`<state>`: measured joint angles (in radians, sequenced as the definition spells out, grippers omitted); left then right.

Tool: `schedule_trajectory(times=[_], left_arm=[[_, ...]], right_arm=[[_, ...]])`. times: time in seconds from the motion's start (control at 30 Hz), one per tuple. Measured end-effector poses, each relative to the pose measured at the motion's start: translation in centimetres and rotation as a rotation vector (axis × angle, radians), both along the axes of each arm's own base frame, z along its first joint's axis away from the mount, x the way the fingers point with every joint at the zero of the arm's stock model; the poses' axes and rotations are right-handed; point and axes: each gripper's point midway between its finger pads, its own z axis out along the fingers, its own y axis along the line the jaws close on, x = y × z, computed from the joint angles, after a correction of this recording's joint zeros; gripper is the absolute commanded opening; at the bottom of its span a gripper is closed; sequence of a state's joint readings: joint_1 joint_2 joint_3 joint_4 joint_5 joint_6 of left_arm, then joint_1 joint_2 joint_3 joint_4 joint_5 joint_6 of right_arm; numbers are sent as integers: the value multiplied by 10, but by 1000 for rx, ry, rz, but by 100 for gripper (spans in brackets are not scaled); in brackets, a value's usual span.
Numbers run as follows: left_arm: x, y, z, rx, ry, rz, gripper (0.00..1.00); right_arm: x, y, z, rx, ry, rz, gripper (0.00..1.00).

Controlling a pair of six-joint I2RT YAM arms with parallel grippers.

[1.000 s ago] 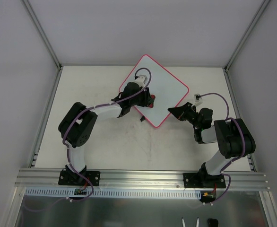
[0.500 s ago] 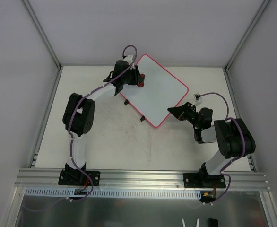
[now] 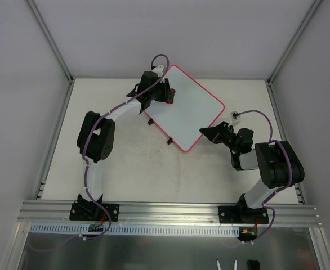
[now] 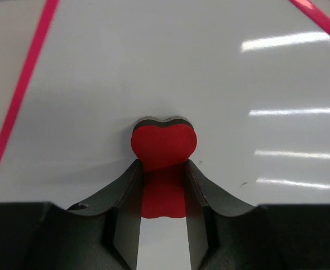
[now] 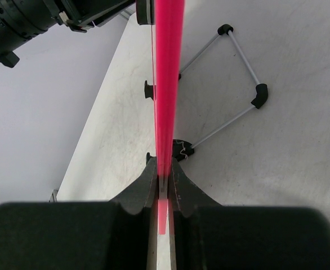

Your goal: Erase the whiteboard

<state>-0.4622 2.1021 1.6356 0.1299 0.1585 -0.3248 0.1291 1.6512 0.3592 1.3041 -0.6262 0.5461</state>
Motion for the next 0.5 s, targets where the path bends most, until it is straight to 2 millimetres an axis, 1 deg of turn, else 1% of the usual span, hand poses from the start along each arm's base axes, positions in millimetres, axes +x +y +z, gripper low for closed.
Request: schedule_trajectory(times=[0.1, 0.3, 0.4, 0.5], left_arm=[[-12, -19, 6, 1, -12, -33, 17], [-51, -62, 11, 0, -13, -125, 17], [-67, -75, 10, -2, -5, -155, 17], [-75, -83, 9, -7, 2, -171, 17]], right_arm=[[0, 0, 0, 0, 0, 0, 0], [0, 0, 0, -1, 1, -1, 0], [0, 0, -1, -2, 6, -2, 0], [0, -1, -2, -2, 9, -5, 0]])
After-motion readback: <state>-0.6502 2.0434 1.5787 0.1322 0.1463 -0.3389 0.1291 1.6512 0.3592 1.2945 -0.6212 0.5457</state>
